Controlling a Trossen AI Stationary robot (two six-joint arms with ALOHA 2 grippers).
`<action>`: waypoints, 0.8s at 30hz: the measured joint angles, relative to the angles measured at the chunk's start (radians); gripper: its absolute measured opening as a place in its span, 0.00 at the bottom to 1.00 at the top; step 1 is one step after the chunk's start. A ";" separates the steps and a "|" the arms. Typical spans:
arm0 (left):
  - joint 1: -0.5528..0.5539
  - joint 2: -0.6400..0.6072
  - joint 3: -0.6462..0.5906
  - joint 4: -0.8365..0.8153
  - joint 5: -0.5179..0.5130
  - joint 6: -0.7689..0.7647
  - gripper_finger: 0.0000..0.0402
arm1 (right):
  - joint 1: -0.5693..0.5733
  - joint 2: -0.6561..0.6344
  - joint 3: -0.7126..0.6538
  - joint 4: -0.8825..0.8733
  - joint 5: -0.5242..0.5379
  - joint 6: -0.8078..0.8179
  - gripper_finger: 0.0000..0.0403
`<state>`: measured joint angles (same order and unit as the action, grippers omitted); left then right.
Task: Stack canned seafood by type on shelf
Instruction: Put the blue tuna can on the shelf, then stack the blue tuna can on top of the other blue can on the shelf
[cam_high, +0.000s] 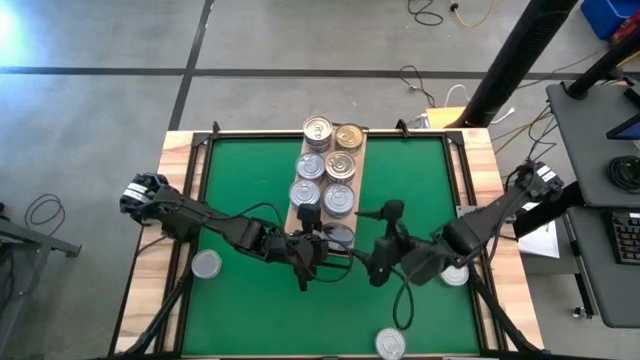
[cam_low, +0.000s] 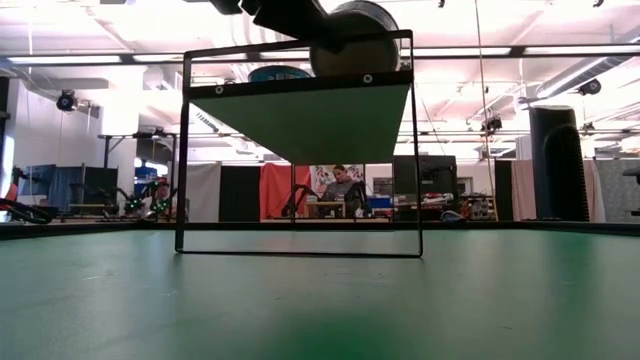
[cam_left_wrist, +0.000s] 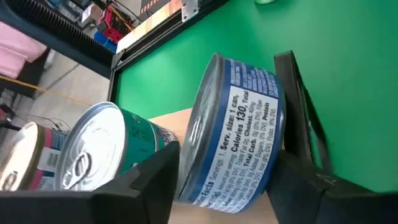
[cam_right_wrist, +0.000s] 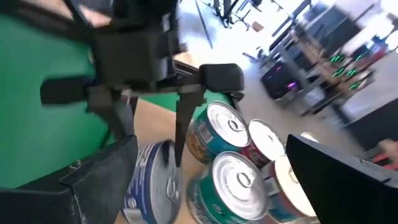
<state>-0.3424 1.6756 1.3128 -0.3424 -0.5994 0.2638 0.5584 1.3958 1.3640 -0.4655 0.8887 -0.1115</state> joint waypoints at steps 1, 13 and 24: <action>0.000 0.000 0.000 0.000 0.006 -0.016 0.52 | -0.008 -0.006 0.000 0.002 -0.018 0.025 0.99; -0.003 -0.010 0.042 -0.124 0.025 -0.070 0.73 | -0.028 0.060 0.000 0.000 -0.056 0.108 0.99; -0.006 -0.009 0.267 -0.513 0.119 -0.205 0.72 | -0.058 0.093 0.000 -0.001 -0.024 0.146 0.95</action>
<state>-0.3484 1.6665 1.5799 -0.8554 -0.4805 0.0587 0.5003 1.4893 1.3643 -0.4664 0.8646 0.0341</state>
